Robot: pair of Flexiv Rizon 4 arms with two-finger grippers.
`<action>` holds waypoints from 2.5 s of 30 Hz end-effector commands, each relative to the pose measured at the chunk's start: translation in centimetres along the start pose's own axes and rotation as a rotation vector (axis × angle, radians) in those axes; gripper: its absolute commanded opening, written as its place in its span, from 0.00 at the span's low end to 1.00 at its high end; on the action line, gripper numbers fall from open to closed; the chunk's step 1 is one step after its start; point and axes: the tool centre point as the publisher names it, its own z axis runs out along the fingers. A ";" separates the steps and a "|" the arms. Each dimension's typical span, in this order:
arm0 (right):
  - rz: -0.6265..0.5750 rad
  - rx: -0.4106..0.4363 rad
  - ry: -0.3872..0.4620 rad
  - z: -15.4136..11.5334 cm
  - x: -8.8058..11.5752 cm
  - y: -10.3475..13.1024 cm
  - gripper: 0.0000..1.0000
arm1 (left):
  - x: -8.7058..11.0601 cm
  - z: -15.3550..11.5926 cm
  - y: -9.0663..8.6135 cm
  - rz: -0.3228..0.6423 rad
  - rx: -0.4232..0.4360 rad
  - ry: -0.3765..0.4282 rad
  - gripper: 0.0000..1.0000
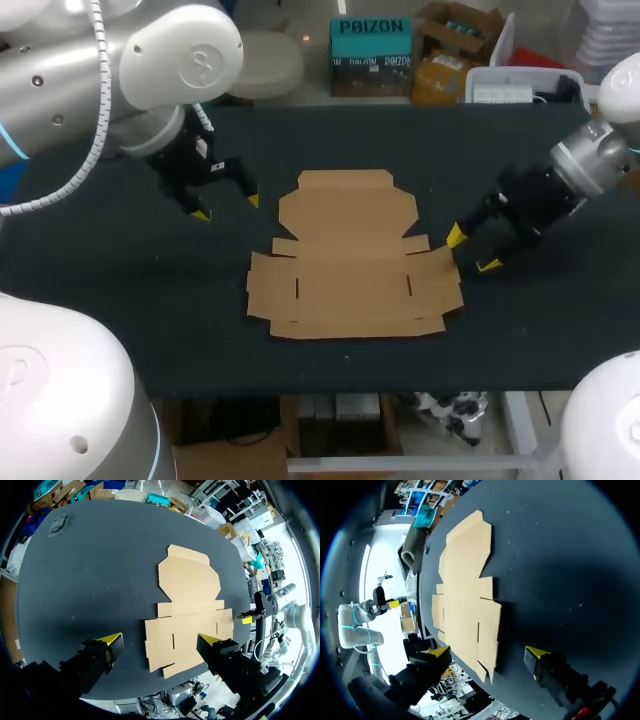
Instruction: Assemble the packaging by folding the flat box into shape, placing the metal phone stand inside, and closing the box properly
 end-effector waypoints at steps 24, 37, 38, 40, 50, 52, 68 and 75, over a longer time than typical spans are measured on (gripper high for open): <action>0.035 0.035 0.008 3.7 -0.3 0.5 0.01 | 0.1 0.0 0.0 0.000 0.001 -0.001 1.00; -0.003 0.091 0.019 3.6 -0.3 2.1 0.00 | 0.1 0.0 0.0 0.000 0.001 -0.001 1.00; -0.006 0.092 0.018 3.6 -0.3 2.1 0.00 | 0.1 0.0 0.0 0.000 0.001 -0.001 1.00; -0.009 0.095 0.018 3.6 -0.2 2.2 0.00 | 0.1 0.0 0.0 0.000 0.001 -0.001 1.00; -0.014 0.097 0.018 3.4 -0.1 2.2 0.00 | 0.1 0.0 0.0 0.000 0.001 -0.001 1.00; -0.016 0.094 0.016 3.4 0.0 2.1 0.13 | 0.1 0.0 0.0 0.000 0.001 -0.001 1.00; -0.106 -0.058 -0.065 -6.6 1.6 2.1 1.00 | 0.1 0.0 0.0 0.000 0.001 -0.001 1.00; -0.204 -0.101 -0.107 -10.0 2.4 2.6 1.00 | 0.1 0.0 0.0 0.000 0.001 -0.001 1.00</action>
